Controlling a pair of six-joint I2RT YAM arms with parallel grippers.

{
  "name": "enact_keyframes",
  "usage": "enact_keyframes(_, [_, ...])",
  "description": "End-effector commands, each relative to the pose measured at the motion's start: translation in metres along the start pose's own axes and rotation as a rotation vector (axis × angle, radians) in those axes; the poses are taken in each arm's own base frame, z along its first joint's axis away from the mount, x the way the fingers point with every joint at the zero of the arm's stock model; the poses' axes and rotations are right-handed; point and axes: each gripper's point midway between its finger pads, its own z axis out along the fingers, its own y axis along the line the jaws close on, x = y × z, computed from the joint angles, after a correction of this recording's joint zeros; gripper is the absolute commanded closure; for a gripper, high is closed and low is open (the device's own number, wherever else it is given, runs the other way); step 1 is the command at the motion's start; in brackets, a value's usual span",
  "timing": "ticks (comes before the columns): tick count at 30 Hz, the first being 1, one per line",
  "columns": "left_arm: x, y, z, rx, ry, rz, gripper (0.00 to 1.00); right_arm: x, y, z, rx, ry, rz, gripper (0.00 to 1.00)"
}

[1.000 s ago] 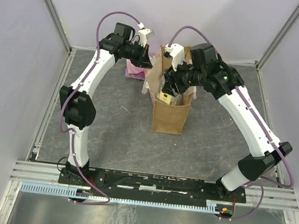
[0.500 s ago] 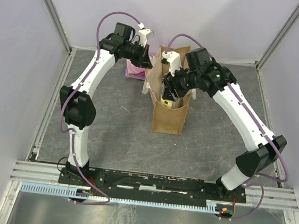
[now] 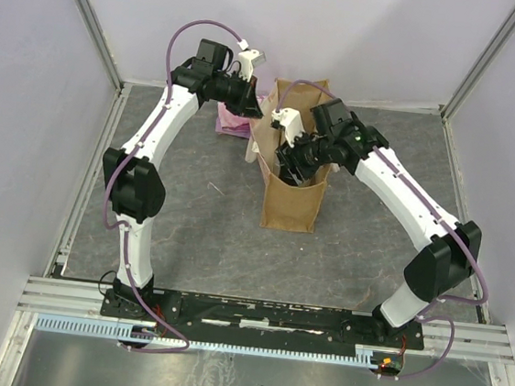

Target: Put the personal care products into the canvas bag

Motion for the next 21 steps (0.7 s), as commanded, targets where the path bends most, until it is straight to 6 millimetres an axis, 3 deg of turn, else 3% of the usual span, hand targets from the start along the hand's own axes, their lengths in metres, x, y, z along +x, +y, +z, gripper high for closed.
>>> enact_keyframes(1, [-0.034, -0.007, -0.015, 0.009, -0.098, 0.093, 0.97, -0.012, 0.016, -0.005, -0.067, -0.069, -0.028, 1.00])
enact_keyframes(10, [-0.032, -0.006, -0.015, 0.003, -0.094, 0.090, 0.97, 0.020, 0.020, 0.008, -0.076, -0.005, -0.012, 1.00])
enact_keyframes(21, [-0.032, -0.002, -0.016, -0.017, -0.092, 0.091, 0.97, 0.065, 0.026, 0.046, -0.023, 0.064, -0.088, 1.00])
